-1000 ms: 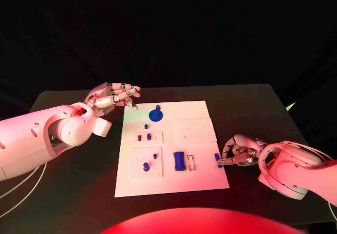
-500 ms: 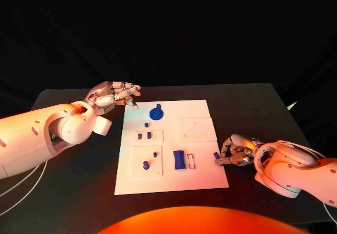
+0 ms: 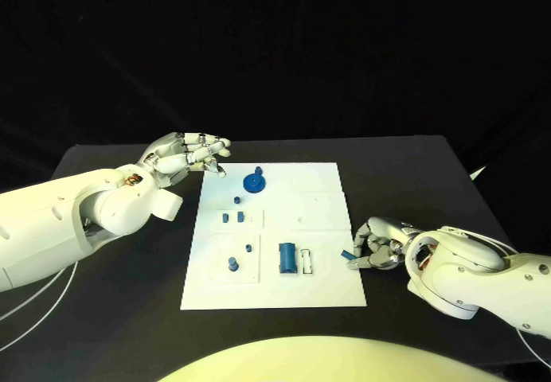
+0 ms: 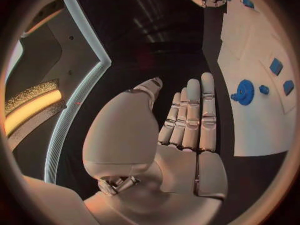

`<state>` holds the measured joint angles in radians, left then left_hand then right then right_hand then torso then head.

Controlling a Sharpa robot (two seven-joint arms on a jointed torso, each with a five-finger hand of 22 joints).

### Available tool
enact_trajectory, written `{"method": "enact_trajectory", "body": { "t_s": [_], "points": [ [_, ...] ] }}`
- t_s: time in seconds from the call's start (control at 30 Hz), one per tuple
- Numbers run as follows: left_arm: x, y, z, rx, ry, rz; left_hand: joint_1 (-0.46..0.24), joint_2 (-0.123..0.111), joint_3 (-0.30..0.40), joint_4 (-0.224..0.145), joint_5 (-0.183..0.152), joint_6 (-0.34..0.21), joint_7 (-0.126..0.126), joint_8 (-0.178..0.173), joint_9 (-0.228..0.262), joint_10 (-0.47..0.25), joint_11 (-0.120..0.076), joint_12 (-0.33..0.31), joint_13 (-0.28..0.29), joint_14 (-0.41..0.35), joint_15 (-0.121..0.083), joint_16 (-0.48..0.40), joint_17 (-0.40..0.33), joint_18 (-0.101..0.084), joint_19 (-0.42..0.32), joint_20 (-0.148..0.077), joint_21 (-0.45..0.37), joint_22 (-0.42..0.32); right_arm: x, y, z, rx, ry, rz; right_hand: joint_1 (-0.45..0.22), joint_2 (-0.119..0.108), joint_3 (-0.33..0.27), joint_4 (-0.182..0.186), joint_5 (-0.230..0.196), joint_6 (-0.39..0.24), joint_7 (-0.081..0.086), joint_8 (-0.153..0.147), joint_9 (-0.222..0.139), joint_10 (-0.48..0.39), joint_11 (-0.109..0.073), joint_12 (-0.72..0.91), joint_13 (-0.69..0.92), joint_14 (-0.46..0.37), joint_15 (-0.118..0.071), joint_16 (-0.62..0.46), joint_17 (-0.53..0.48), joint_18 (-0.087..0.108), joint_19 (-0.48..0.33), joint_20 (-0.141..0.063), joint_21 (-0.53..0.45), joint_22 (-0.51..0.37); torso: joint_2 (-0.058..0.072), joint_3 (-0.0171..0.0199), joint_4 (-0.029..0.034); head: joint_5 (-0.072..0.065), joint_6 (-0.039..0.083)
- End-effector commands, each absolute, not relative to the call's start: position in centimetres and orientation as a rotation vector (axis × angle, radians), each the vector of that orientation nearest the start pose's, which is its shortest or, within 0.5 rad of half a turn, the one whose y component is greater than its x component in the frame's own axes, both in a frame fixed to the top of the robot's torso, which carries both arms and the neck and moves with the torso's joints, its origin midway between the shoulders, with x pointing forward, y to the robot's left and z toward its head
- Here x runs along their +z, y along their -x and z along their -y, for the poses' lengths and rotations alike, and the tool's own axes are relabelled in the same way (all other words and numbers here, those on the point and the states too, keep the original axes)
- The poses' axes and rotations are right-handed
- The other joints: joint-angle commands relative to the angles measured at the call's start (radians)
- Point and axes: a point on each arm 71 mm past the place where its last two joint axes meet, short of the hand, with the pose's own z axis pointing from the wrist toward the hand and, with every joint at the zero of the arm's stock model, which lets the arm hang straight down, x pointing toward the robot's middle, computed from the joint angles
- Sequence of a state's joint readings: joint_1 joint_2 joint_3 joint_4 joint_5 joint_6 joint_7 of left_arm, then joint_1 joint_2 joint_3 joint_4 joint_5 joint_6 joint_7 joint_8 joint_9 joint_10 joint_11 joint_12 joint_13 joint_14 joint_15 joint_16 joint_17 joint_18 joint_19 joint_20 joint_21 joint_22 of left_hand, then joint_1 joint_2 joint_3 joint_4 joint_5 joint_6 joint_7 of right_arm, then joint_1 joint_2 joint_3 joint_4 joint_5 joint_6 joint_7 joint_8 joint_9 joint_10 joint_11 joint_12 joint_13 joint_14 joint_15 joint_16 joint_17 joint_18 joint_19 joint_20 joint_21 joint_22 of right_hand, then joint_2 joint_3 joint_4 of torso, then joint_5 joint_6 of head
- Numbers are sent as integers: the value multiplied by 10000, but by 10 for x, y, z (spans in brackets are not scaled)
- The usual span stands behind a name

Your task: Assemble the parts on the task board

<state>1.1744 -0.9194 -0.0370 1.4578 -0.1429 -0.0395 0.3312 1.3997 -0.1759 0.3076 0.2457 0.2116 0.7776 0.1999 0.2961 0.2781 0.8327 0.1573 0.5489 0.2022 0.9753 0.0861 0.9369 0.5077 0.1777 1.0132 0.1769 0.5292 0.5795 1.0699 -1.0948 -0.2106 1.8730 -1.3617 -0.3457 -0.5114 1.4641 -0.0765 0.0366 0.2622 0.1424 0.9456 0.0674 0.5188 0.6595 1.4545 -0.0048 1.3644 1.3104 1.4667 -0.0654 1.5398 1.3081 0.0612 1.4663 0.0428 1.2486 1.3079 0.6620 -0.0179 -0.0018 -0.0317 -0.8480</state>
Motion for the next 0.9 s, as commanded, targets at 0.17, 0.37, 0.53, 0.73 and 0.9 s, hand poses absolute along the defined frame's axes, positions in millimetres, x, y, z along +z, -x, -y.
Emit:
{"method": "enact_trajectory", "body": {
  "t_s": [0.17, 0.37, 0.53, 0.73, 0.9],
  "points": [
    [-194, -487, -250, -16069, 9833, -16187, 127, 8, -39, -6, 3, -37, 233, 40, 12, -77, -16, 37, -11, -44, -14, -40, -17, 43, 65, -15, -42, -20, -287, -354, 246, 3223, -1277, -21537, 492, 150, 2321, -2, 588, -23, -24, -223, -1311, -51, -81, 17, 1109, 877, -65, -23, 1850, -85, 304, -80, 3, 1931, -3, 2, 1, 16, 8],
    [-194, -487, -250, -16048, 9849, -16217, 127, 8, -39, -6, 3, -37, 233, 40, 12, -77, -16, 37, -11, -44, -14, -40, -17, 43, 65, -15, -42, -20, -284, -352, 249, 3310, -1559, -21428, -1723, -896, 6053, -1103, 258, -261, -12, 317, -654, 39, -36, 45, 1150, 877, -52, -32, 1845, -86, 302, -51, 23, 1931, -8, 7, -4, 5, 32],
    [-195, -487, -250, -16036, 9858, -16235, 139, 24, -38, 0, 5, -39, 234, 41, 12, -80, -16, 37, -14, -44, -14, -39, -20, 43, 70, -16, -47, -23, -276, -350, 252, 3572, -2015, -21360, -2218, -881, 6388, -1372, 199, -260, -20, 376, -573, 56, -42, 55, 1161, 879, -59, -30, 1853, -89, 308, -55, 48, 1935, -14, 2, -10, -18, 54],
    [-195, -487, -249, -16053, 9854, -16263, 139, 24, -38, 0, 5, -39, 234, 41, 12, -80, -16, 37, -14, -44, -14, -39, -20, 43, 70, -16, -47, -23, -260, -352, 247, 4201, -2656, -21166, -2526, -774, 6630, -1542, 316, -280, -7, 382, -537, 65, -35, 56, 1166, 883, -56, -24, 1868, -91, 311, -56, 62, 1938, -10, 0, -9, -35, 93],
    [-196, -487, -249, -16067, 9850, -16276, 157, 42, -38, 5, 6, -42, 236, 41, 11, -86, -15, 37, -17, -45, -15, -39, -23, 43, 75, -17, -54, -28, -257, -352, 233, 4931, -3332, -21322, -2693, -767, 6702, -1614, 340, -299, 5, 371, -528, 56, -25, 37, 1154, 884, -49, -22, 1872, -86, 304, -53, 29, 1931, 0, 3, -2, -2, 84]
  ]
}}
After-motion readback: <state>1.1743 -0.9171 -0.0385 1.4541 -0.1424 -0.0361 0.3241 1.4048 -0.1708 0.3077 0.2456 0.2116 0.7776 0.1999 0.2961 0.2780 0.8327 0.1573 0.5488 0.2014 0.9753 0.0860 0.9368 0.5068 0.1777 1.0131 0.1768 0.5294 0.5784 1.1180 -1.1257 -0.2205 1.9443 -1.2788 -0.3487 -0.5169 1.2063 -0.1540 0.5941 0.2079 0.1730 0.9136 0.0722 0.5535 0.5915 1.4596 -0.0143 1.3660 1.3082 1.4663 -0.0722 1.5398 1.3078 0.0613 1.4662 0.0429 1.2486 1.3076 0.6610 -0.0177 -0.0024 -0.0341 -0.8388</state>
